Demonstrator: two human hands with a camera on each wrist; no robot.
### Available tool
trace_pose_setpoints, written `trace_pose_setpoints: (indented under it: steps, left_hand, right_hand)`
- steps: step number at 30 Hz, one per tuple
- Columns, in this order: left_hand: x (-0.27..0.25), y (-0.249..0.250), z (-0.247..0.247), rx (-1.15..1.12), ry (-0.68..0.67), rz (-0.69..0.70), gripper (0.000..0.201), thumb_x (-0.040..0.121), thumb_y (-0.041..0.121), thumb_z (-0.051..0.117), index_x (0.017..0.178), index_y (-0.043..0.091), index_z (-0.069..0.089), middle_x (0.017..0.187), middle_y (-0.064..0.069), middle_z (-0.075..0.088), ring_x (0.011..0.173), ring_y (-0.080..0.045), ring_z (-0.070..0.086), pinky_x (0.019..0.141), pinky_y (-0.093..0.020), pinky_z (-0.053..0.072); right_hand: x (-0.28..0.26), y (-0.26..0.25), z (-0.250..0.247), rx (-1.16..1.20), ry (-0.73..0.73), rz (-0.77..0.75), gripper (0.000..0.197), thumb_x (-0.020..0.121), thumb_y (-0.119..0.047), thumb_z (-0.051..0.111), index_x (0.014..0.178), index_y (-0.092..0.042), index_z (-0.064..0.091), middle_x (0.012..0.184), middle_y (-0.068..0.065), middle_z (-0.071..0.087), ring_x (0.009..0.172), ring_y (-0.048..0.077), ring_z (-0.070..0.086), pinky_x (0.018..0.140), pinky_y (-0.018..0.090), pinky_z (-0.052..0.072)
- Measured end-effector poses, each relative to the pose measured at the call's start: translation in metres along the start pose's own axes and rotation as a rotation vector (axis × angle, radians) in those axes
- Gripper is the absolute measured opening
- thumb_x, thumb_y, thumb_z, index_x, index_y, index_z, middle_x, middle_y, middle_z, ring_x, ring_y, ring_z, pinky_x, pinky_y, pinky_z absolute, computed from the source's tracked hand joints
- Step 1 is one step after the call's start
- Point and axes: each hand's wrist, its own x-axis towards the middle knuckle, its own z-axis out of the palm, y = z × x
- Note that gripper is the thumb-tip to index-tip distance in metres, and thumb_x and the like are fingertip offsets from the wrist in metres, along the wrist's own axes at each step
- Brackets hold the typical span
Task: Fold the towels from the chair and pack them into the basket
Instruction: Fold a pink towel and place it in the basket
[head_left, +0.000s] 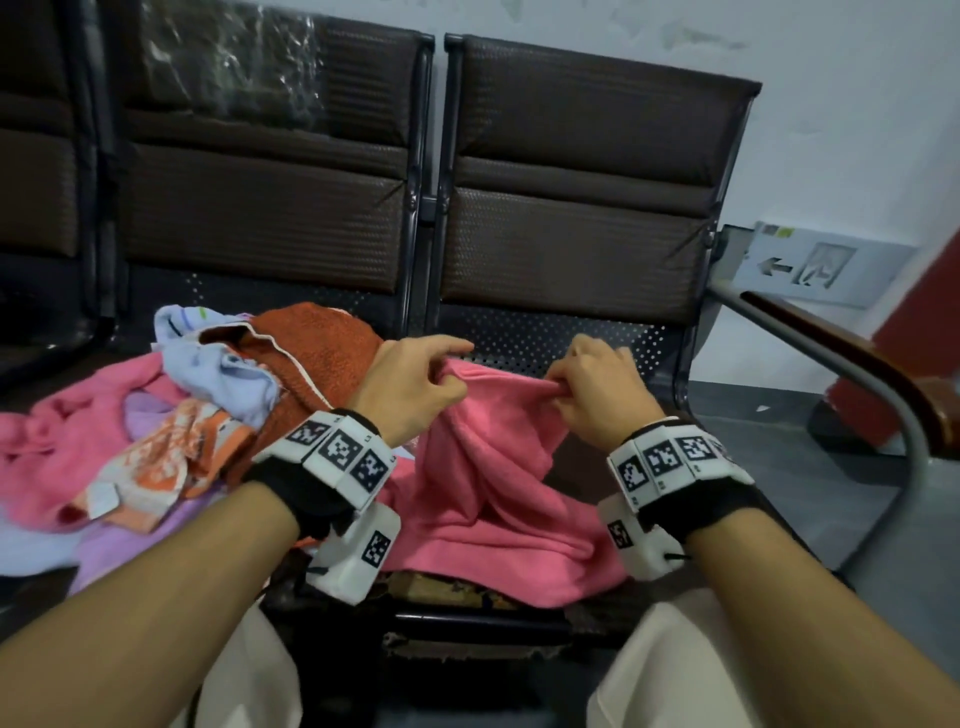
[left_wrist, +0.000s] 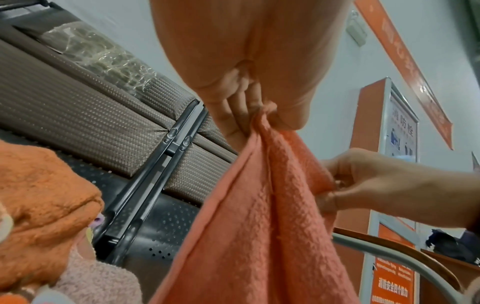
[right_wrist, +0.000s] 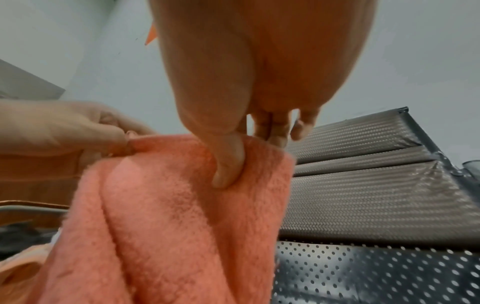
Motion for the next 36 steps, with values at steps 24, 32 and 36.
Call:
trace_pose_setpoints:
  steps: [24,32,36]
  left_hand:
    - [0.145,0.089,-0.075,-0.068,0.166,-0.028,0.022,0.093,0.012,0.043,0.105,0.008,0.061,0.104,-0.014,0.067,0.098,-0.029,0.060,0.075,-0.027,0.040]
    - [0.083,0.077,-0.033,-0.312,0.197,-0.026,0.022,0.088,0.003,0.041,0.099,0.011,0.059,0.092,-0.001,0.062,0.085,-0.014,0.055,0.078,-0.027,0.041]
    - [0.003,0.054,0.005,-0.327,0.089,-0.124,0.025,0.085,-0.001,0.043,0.094,0.016,0.060,0.092,0.003,0.063,0.090,-0.013,0.057,0.085,-0.027,0.042]
  right_hand:
    - [0.084,0.010,-0.164,0.517,0.480,0.235,0.009,0.085,-0.018,0.064,0.090,-0.023,0.070,0.077,-0.009,0.062,0.077,0.007,0.057,0.069,0.020,0.040]
    - [0.007,0.006,-0.108,0.885,0.511,0.195,0.015,0.083,-0.006,0.066,0.085,-0.021,0.063,0.077,-0.012,0.063,0.068,-0.006,0.055,0.065,0.011,0.045]
    - [-0.068,-0.001,-0.040,0.960,0.345,0.288,0.018,0.082,0.002,0.064,0.086,-0.015,0.065,0.078,-0.010,0.065,0.069,-0.008,0.056,0.069,0.012,0.045]
